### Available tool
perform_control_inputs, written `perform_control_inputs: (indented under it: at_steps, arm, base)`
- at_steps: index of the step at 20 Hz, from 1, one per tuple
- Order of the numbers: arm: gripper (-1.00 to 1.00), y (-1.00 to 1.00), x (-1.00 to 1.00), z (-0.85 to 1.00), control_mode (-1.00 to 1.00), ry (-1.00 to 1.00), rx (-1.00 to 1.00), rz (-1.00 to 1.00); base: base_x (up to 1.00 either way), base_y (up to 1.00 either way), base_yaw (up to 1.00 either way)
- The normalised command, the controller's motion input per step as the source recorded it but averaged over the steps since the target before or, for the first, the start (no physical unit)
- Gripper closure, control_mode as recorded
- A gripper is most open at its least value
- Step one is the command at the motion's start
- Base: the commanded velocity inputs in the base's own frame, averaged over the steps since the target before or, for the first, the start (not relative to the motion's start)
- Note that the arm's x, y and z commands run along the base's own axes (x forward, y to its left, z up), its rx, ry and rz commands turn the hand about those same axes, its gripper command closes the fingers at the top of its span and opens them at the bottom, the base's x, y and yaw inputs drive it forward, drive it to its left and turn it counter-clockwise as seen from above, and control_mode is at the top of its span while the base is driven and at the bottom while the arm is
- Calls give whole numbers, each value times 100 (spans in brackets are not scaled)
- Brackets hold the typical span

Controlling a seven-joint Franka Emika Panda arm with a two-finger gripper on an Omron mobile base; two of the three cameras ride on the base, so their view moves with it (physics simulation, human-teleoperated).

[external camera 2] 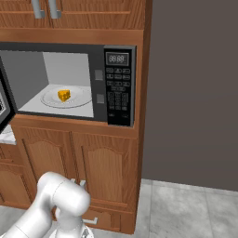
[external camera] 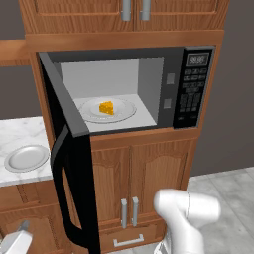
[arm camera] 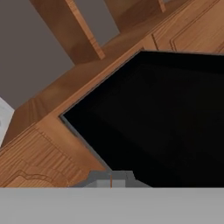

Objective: Pick the cheese from the counter and place it in the microwave. Then turn on the microwave.

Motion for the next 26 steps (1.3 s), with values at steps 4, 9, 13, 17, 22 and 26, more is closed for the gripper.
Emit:
perform_control_inputs:
  at_steps: [4,9,13,17,22,26]
  arm:
    - [100,-1,0,0,-100,-2,0,-3]
    - [100,-5,0,0,-100,-2,0,-3]
    - [100,-13,0,0,-100,0,0,-3]
    - [100,-17,0,0,-100,0,0,-3]
    - [100,-12,0,0,-100,0,0,-2]
    - [100,-11,0,0,-100,0,0,-2]
  base:
    - [0,0,0]
    - [0,0,0]
    - [0,0,0]
    - [0,0,0]
    - [0,0,0]
    - [0,0,0]
